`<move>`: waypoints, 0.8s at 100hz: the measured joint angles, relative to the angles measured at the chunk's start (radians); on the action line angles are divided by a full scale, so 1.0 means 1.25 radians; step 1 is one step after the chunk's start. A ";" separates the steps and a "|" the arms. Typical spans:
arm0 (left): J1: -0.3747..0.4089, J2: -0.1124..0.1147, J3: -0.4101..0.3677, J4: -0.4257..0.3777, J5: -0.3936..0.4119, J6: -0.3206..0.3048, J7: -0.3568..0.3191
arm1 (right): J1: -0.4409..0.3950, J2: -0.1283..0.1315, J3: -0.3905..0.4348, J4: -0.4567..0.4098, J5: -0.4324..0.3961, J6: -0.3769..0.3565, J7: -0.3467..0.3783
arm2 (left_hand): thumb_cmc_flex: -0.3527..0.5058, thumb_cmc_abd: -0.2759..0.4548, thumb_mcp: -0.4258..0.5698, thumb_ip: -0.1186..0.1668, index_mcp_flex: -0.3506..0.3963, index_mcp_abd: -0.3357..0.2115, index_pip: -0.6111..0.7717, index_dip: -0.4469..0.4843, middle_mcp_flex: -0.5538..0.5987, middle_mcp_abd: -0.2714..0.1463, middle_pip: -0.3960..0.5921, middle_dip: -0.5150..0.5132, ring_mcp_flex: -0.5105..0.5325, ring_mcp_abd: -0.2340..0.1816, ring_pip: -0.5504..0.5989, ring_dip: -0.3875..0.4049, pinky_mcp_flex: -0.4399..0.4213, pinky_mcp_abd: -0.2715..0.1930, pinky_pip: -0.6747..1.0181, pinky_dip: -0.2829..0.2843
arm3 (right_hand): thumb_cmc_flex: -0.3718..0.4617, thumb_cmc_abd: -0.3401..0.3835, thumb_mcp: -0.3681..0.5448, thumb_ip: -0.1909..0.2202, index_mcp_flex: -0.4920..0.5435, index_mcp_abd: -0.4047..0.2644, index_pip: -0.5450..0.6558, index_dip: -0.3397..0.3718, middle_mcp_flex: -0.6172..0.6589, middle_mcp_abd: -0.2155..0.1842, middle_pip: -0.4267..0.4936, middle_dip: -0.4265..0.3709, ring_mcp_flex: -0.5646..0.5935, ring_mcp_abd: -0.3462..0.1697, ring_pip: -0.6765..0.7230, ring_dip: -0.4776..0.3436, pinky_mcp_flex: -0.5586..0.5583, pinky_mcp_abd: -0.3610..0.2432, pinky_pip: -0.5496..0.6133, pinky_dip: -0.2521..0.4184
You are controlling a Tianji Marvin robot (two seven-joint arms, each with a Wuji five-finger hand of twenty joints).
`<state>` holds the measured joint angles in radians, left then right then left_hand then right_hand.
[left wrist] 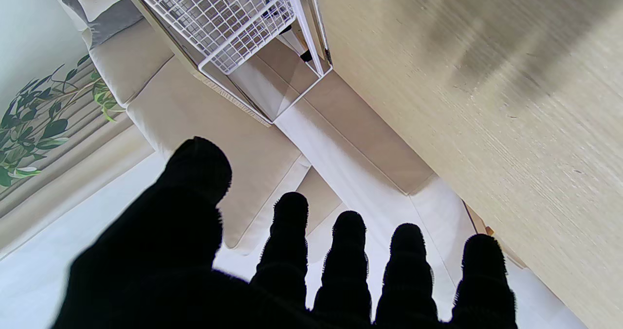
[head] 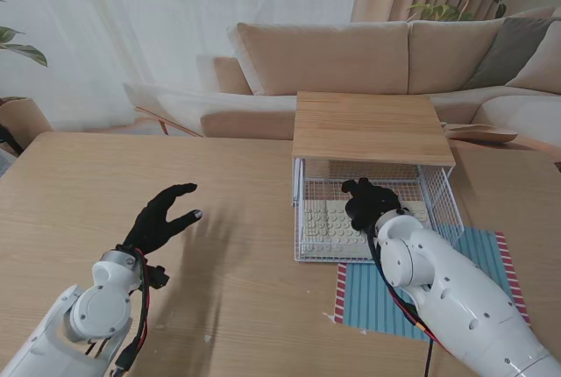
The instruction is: Unroll the mouse pad and set up the keyboard and mouse from the tabletop organizer
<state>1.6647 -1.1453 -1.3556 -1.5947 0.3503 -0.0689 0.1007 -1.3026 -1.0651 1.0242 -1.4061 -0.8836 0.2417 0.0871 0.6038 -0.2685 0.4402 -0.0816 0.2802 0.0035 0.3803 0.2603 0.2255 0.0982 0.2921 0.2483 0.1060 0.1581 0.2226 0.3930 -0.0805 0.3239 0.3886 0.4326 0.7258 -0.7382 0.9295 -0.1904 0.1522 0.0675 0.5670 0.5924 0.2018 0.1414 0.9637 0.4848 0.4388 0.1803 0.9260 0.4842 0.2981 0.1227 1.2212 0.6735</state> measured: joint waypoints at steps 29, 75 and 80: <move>0.000 0.000 0.000 0.000 0.000 0.000 -0.001 | -0.026 0.001 0.028 -0.031 -0.017 -0.045 -0.001 | 0.000 0.000 0.000 0.000 0.000 0.000 0.000 0.000 0.000 0.000 0.000 0.000 0.000 0.000 0.000 0.000 0.000 0.000 0.000 0.000 | 0.006 -0.018 0.000 0.000 0.001 0.000 0.003 -0.001 0.003 0.000 0.007 0.001 0.012 0.008 0.001 -0.006 0.006 0.005 0.004 0.000; 0.000 0.000 0.001 0.000 -0.001 0.001 -0.003 | -0.046 0.003 0.067 -0.084 -0.021 -0.093 0.001 | 0.000 0.000 0.000 0.000 0.000 0.000 -0.001 0.000 0.000 0.000 -0.001 0.000 0.000 0.000 -0.008 0.000 0.000 0.005 -0.001 0.000 | 0.011 -0.020 0.000 -0.015 0.018 0.000 0.019 -0.011 0.009 -0.001 0.008 0.001 0.018 0.016 0.001 -0.007 0.013 0.013 0.004 0.000; 0.000 0.000 0.001 0.000 -0.001 0.001 -0.003 | -0.050 0.003 0.073 -0.090 -0.020 -0.097 -0.002 | 0.000 0.000 0.000 0.000 0.000 0.000 -0.001 0.000 0.000 0.000 -0.001 0.000 0.000 0.000 -0.008 0.000 0.000 0.005 -0.001 0.000 | 0.011 -0.020 0.000 -0.015 0.019 0.000 0.020 -0.018 0.009 -0.001 0.008 0.001 0.019 0.017 0.001 -0.008 0.015 0.014 0.004 0.000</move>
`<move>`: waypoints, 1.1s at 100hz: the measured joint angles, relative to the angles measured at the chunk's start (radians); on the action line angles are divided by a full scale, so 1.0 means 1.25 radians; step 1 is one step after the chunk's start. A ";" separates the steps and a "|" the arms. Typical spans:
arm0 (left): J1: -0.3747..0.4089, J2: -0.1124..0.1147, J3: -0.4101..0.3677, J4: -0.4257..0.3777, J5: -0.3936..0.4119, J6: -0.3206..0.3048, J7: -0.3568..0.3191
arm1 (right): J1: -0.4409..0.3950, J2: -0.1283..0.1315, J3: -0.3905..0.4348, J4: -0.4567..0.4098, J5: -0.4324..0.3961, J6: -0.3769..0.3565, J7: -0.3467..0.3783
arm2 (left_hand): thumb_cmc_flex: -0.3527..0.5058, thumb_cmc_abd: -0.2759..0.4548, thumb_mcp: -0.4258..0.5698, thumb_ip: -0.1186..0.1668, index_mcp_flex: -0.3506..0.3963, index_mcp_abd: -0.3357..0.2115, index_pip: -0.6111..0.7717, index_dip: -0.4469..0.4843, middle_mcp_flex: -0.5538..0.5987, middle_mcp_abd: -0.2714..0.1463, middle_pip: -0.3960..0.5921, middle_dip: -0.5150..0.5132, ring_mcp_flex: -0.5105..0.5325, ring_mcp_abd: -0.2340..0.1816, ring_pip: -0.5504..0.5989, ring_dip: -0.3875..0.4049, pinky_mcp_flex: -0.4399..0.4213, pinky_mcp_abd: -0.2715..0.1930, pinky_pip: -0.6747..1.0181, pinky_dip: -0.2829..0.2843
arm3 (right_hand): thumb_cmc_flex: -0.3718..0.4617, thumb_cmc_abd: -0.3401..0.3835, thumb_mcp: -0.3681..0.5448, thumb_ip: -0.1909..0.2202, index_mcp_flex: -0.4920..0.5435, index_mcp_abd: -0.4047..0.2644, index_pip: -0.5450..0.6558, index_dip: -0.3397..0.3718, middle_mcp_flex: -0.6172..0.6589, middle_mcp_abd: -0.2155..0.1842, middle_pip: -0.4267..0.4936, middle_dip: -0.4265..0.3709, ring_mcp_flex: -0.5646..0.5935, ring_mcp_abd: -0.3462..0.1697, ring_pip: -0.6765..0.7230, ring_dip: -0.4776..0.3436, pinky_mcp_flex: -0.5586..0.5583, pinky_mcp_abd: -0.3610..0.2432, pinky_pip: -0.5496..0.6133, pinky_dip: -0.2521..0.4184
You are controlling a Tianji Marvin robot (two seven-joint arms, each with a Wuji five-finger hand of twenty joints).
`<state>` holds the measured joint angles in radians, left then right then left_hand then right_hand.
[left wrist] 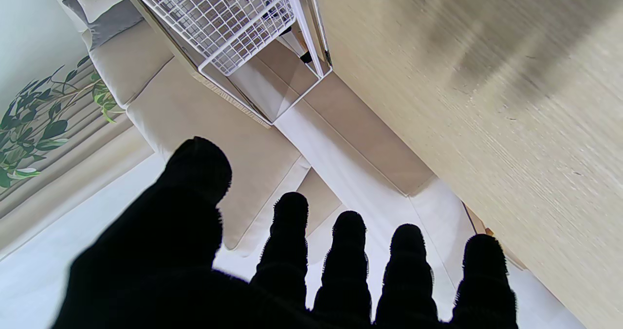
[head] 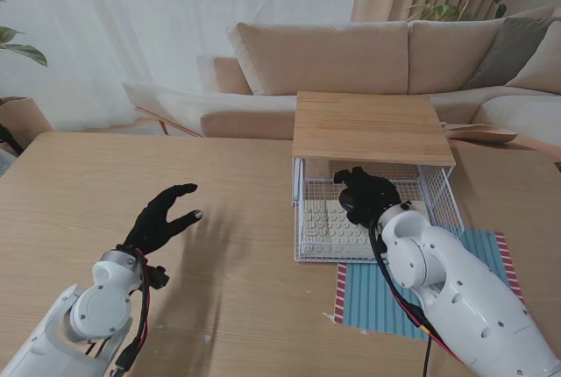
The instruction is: Unroll the mouse pad and set up the keyboard and mouse from the tabletop organizer
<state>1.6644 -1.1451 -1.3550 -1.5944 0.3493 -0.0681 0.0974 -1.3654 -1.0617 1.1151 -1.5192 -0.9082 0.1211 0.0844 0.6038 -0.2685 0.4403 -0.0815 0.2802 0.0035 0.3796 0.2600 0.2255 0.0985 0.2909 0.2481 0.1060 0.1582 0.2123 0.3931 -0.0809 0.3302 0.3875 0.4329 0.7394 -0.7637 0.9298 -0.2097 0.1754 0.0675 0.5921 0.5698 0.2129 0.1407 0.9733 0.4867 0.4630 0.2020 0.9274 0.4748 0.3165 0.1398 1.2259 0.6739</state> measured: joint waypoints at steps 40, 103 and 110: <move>0.000 0.000 0.001 0.000 -0.001 0.000 -0.001 | -0.066 0.000 0.079 -0.106 -0.020 -0.072 0.007 | 0.000 0.000 0.000 0.000 0.000 0.000 0.000 -0.001 0.000 0.000 0.000 0.000 0.000 0.000 0.000 0.000 0.000 0.000 0.000 0.000 | 0.000 -0.009 0.000 -0.009 0.000 0.000 0.008 -0.011 0.012 0.000 0.000 0.000 0.010 0.002 0.000 -0.007 0.009 0.002 0.000 0.000; 0.000 0.000 0.005 0.000 -0.004 0.004 -0.004 | -0.243 -0.002 0.272 -0.292 -0.089 -0.162 -0.033 | 0.000 0.000 0.000 0.000 0.000 0.000 0.000 -0.001 0.000 0.000 0.000 0.000 0.000 0.000 0.000 0.000 0.000 0.001 0.000 0.000 | 0.001 -0.009 0.001 -0.016 0.013 0.000 0.012 -0.022 0.020 0.000 0.000 0.000 0.011 0.002 0.000 -0.007 0.010 0.002 0.001 0.000; 0.000 0.000 0.006 0.000 -0.004 0.005 -0.005 | -0.264 -0.003 0.295 -0.307 -0.094 -0.167 -0.047 | 0.000 0.000 0.000 0.000 0.000 0.000 0.000 -0.001 0.000 0.000 0.000 0.000 0.000 0.000 0.000 0.000 0.000 0.001 0.000 0.000 | 0.001 -0.009 0.001 -0.016 0.013 0.000 0.012 -0.022 0.020 -0.001 0.000 0.000 0.013 0.002 0.000 -0.007 0.011 0.002 0.001 0.000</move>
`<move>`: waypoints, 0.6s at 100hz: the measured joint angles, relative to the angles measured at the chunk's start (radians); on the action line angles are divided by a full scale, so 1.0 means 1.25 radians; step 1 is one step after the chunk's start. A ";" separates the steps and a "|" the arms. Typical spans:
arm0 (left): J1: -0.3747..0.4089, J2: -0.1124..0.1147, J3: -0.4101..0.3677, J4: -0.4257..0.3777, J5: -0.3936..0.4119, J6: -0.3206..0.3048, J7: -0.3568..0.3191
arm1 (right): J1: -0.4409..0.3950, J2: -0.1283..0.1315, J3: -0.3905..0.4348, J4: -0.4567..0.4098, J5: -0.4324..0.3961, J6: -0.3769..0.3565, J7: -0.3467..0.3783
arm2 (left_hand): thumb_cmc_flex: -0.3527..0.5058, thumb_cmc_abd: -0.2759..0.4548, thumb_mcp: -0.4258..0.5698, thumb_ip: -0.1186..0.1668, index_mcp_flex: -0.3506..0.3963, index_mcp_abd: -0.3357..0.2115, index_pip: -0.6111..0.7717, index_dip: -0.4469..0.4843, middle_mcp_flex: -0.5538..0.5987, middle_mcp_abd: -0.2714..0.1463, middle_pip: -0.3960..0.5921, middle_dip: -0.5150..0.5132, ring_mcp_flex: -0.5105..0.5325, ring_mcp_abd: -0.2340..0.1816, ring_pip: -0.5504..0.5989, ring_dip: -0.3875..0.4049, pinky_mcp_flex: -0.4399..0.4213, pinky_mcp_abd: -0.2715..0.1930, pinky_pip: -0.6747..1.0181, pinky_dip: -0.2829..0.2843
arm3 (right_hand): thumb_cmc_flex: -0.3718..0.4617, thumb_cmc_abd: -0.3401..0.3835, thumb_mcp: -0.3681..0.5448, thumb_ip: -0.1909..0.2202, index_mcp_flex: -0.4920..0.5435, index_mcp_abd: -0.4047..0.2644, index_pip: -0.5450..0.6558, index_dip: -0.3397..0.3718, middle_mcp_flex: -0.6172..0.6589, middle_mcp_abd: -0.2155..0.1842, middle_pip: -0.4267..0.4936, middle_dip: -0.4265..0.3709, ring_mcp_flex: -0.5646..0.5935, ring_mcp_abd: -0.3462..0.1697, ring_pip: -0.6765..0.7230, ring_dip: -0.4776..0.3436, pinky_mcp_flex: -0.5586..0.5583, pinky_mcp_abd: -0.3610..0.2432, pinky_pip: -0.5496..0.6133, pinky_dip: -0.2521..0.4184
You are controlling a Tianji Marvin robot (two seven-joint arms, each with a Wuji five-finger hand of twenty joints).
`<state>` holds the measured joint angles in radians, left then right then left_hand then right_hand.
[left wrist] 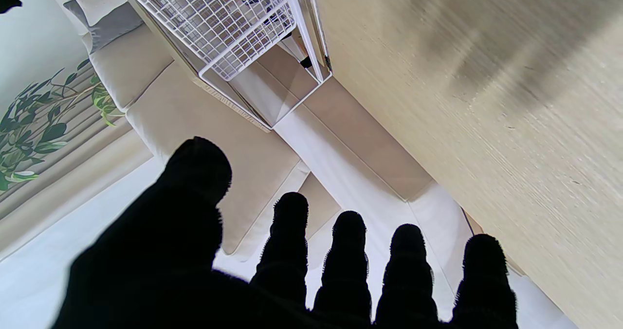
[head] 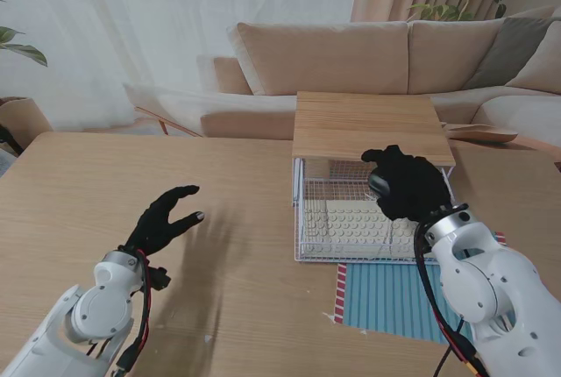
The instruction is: Unroll the mouse pad and set up the keyboard and mouse from the tabletop organizer
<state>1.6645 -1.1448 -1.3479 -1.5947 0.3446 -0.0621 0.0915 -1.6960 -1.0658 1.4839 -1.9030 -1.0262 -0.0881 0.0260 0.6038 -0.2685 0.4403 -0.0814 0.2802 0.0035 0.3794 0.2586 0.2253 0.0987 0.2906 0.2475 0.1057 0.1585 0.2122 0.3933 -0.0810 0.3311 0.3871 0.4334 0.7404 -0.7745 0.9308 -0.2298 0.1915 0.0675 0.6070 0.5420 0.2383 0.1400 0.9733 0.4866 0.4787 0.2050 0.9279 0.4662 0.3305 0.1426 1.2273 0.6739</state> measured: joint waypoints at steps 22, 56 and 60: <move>0.000 0.000 0.002 0.000 0.000 0.005 -0.002 | -0.072 -0.007 0.072 -0.035 -0.017 -0.007 -0.059 | 0.000 0.000 0.000 0.000 0.000 0.000 0.000 0.000 0.000 0.000 0.000 0.000 0.000 0.000 0.000 0.000 0.000 0.000 0.000 0.000 | 0.000 -0.009 0.000 0.000 0.001 0.000 0.000 -0.008 0.003 0.000 0.000 0.000 0.005 0.002 0.000 0.000 0.006 0.004 0.003 0.000; 0.000 0.001 0.006 0.000 0.002 0.008 -0.005 | -0.165 -0.019 0.142 -0.056 -0.027 0.004 -0.148 | 0.000 0.000 0.000 0.000 0.000 0.000 0.000 0.000 0.000 0.000 0.000 0.000 0.000 0.000 0.000 0.000 0.000 0.000 0.000 0.000 | 0.000 -0.009 0.000 0.000 0.001 0.000 0.000 -0.008 0.003 0.000 0.000 0.000 0.005 0.002 0.000 0.000 0.006 0.005 0.003 0.000; 0.000 0.001 0.007 0.000 0.002 0.008 -0.005 | -0.173 -0.019 0.147 -0.056 -0.029 0.006 -0.158 | 0.000 0.000 0.000 0.000 0.000 0.000 0.000 0.000 0.000 0.000 0.000 0.000 0.000 0.000 0.000 0.000 0.000 0.000 0.000 0.000 | 0.000 -0.009 0.000 0.000 0.001 0.000 0.000 -0.008 0.003 0.000 0.000 0.000 0.005 0.002 0.000 0.000 0.006 0.005 0.003 0.000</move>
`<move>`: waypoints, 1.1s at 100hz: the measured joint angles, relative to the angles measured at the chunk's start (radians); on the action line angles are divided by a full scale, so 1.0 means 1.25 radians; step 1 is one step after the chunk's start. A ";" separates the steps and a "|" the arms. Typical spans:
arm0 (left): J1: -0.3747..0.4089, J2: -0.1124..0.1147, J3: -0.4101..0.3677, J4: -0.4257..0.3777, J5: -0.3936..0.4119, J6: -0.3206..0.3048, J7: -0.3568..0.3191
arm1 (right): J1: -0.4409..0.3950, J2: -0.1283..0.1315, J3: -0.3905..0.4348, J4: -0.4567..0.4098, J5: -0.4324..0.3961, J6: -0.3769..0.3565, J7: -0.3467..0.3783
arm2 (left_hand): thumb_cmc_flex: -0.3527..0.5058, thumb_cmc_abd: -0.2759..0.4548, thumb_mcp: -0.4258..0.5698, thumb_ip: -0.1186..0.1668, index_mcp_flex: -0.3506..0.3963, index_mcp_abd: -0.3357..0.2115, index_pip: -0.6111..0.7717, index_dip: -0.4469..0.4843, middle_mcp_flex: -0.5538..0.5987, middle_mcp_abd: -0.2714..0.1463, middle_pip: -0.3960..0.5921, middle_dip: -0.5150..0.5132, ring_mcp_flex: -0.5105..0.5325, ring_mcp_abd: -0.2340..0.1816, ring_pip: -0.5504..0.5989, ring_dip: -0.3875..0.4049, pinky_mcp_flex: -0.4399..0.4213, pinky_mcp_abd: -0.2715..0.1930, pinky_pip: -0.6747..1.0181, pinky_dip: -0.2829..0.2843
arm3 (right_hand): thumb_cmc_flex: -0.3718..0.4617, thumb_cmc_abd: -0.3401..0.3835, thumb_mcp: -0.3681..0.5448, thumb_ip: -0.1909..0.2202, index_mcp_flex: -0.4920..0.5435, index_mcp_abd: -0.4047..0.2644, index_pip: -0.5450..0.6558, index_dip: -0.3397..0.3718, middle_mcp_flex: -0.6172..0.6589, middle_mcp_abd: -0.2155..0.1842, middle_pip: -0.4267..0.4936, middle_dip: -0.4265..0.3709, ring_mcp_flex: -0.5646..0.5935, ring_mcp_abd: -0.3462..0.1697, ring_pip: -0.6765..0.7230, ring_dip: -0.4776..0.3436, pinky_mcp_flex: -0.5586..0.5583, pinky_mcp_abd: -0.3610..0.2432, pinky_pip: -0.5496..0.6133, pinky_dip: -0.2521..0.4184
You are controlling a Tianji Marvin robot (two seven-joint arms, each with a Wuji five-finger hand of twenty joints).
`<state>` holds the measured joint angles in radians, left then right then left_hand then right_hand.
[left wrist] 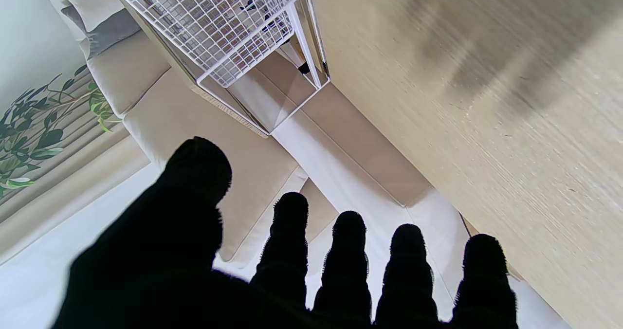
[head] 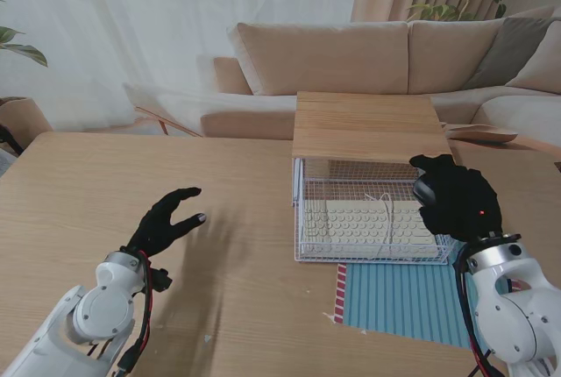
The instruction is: Unroll the mouse pad and set up the keyboard and mouse from the tabletop organizer
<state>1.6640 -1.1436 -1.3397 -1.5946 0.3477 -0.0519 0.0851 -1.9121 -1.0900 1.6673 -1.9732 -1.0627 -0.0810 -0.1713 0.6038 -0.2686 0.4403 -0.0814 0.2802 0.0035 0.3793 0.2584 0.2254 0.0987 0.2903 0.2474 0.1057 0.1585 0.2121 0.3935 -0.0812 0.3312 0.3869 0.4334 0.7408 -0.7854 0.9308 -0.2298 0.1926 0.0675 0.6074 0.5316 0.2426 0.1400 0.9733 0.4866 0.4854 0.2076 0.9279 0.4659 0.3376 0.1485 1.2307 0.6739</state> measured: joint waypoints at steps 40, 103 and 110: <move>0.000 0.001 0.002 0.001 0.002 0.002 -0.002 | -0.055 -0.012 0.041 0.001 0.001 0.022 -0.081 | 0.000 0.000 0.000 0.000 0.000 0.000 0.000 0.000 0.000 0.000 0.000 0.000 0.000 0.000 0.000 0.000 0.000 0.000 0.000 0.000 | 0.000 -0.001 0.000 0.000 0.010 0.001 0.001 0.000 0.007 0.000 0.000 0.000 0.006 0.004 0.000 0.000 0.003 0.004 0.004 0.000; -0.002 0.001 0.003 0.007 0.010 0.002 -0.003 | -0.098 -0.036 0.061 0.051 0.055 0.078 -0.202 | 0.000 0.000 0.000 0.000 0.000 0.000 0.000 0.000 0.000 0.000 -0.002 0.000 0.000 0.000 -0.002 0.000 0.000 0.000 0.000 0.000 | 0.000 -0.001 0.000 0.000 0.051 0.039 -0.015 -0.019 0.016 0.021 -0.004 -0.002 0.012 0.014 0.000 0.000 0.005 0.014 0.012 0.005; 0.000 0.001 0.001 0.005 0.012 0.002 -0.003 | -0.100 -0.037 0.061 0.057 0.055 0.089 -0.211 | 0.000 0.000 0.000 0.000 0.000 0.000 0.000 0.000 0.000 0.000 -0.003 0.000 0.000 0.000 -0.002 0.000 0.000 0.000 0.000 0.000 | 0.000 -0.001 0.000 0.000 0.051 0.039 -0.015 -0.020 0.016 0.021 -0.004 -0.002 0.012 0.015 0.000 0.000 0.005 0.015 0.012 0.005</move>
<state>1.6634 -1.1423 -1.3382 -1.5880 0.3628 -0.0497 0.0818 -2.0366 -1.1364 1.7434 -1.9013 -0.9946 0.0296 -0.4354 0.6038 -0.2686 0.4403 -0.0814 0.2802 0.0036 0.3793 0.2583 0.2253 0.0987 0.2870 0.2470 0.1057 0.1585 0.2099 0.3935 -0.0812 0.3312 0.3865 0.4336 0.7411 -0.7870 0.9308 -0.2298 0.2558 0.1159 0.5888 0.5072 0.2622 0.1661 0.9677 0.4841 0.4998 0.2258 0.9280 0.4659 0.3432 0.1668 1.2459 0.6799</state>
